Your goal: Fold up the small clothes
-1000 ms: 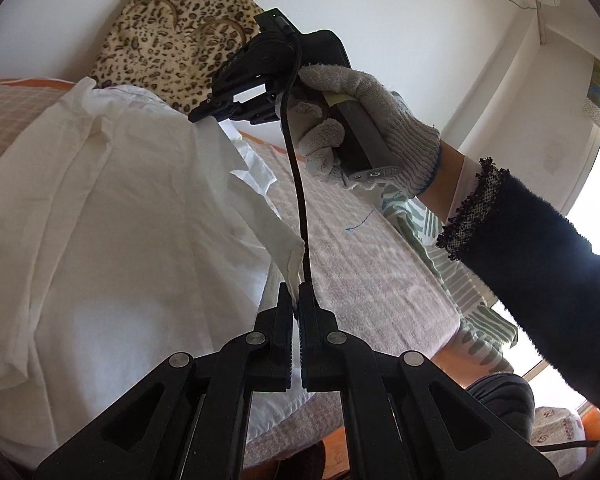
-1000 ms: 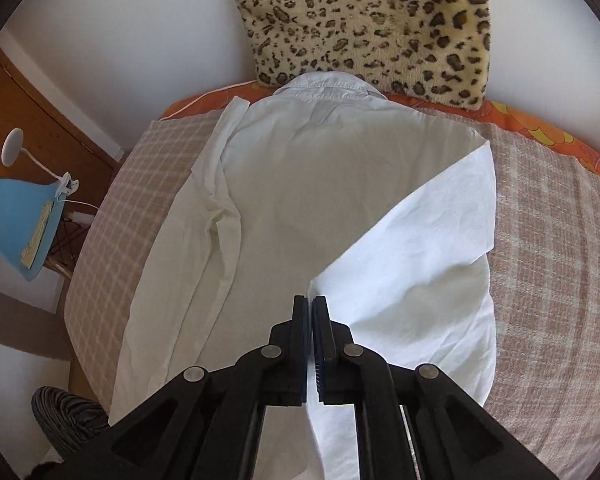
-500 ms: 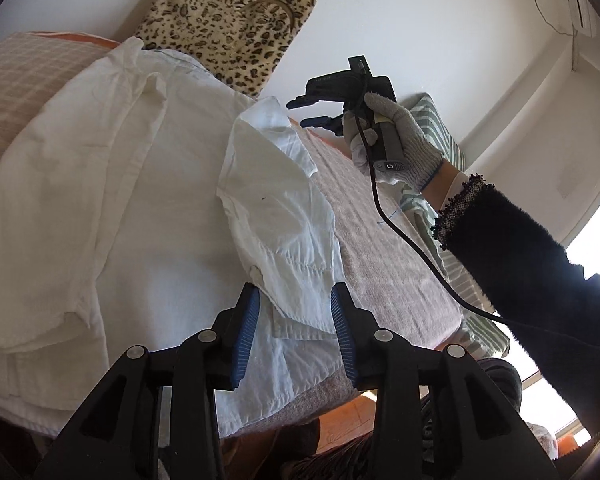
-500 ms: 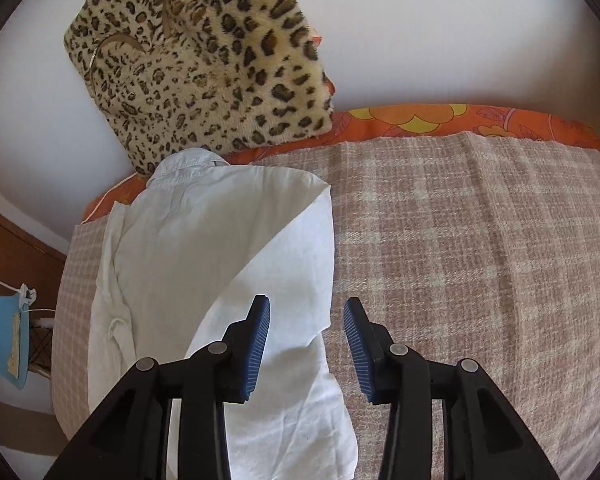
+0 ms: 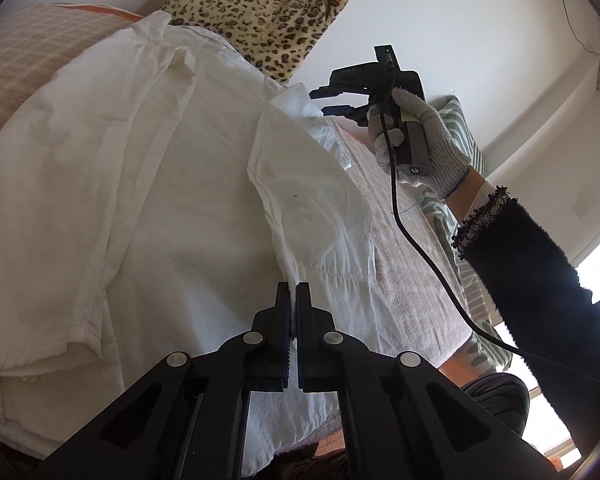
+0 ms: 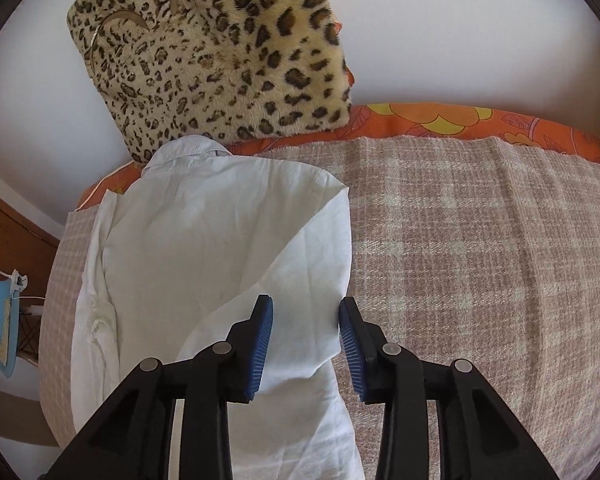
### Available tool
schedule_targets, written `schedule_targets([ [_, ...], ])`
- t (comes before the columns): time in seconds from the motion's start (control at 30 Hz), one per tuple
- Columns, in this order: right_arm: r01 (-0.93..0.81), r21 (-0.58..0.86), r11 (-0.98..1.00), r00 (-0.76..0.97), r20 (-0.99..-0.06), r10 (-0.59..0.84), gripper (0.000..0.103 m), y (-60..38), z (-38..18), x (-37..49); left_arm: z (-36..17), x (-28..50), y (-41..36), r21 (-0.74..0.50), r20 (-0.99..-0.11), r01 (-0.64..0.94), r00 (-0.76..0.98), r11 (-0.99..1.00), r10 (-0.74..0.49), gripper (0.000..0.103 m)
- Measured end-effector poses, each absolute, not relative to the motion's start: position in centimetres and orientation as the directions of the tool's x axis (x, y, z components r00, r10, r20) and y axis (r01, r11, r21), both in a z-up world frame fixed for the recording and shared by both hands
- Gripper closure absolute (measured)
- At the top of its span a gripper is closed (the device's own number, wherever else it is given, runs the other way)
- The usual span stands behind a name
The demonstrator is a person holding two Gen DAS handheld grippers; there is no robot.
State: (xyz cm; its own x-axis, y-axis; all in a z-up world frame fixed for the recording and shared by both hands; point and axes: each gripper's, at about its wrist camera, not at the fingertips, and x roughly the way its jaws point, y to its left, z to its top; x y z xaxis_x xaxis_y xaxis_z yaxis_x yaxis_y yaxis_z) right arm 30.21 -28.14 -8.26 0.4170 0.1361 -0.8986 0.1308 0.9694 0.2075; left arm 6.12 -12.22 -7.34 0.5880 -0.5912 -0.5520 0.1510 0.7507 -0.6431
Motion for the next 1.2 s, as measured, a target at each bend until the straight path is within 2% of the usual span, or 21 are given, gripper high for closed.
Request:
schedule_targets([
  [0.23,0.229,0.232,0.945,0.444,-0.889,0.111,0.053,-30.7,-6.2,21.9,-6.5,5.8,-11.0,-0.637,-0.538,0.18,0.592,0.749,-0.6,0.103],
  [0.4,0.272,0.352,0.896,0.348,-0.904,0.249,0.055,-31.1,-9.4,17.9,-6.9,6.1,-10.8,-0.65,-0.542,0.177,0.574,0.739,-0.614,0.103],
  [0.5,0.267,0.388,0.882,0.331,-0.896,0.295,0.07,-30.2,-10.8,17.5,-6.9,6.2,-11.0,-0.65,-0.546,0.177,0.568,0.739,-0.616,0.103],
  [0.57,0.268,0.371,0.889,0.349,-0.898,0.27,0.087,-29.9,-11.0,17.5,-7.0,6.2,-10.9,-0.662,-0.542,0.165,0.568,0.731,-0.619,0.103],
  [0.6,0.267,0.379,0.886,0.365,-0.891,0.271,0.099,-29.9,-10.9,17.5,-6.9,6.0,-10.7,-0.668,-0.539,0.16,0.569,0.727,-0.621,0.103],
  [0.63,0.266,0.387,0.883,0.378,-0.885,0.273,0.101,-30.0,-10.6,17.6,-6.8,5.9,-10.5,-0.678,-0.533,0.154,0.569,0.718,-0.626,0.103],
  [0.77,0.232,0.381,0.895,0.441,-0.861,0.252,0.103,-30.3,-8.3,17.8,-6.4,4.9,-9.9,-0.764,-0.492,0.106,0.542,0.636,-0.681,0.103],
  [0.93,0.216,0.381,0.899,0.479,-0.843,0.243,0.103,-30.6,-7.0,18.6,-7.6,4.3,-10.7,-0.814,-0.472,0.067,0.502,0.577,-0.724,0.103],
  [1.2,0.189,0.284,0.94,0.4,-0.896,0.19,0.103,-29.1,-9.8,19.6,-10.2,3.1,-11.7,-0.759,-0.553,0.056,0.47,0.649,-0.688,0.103],
])
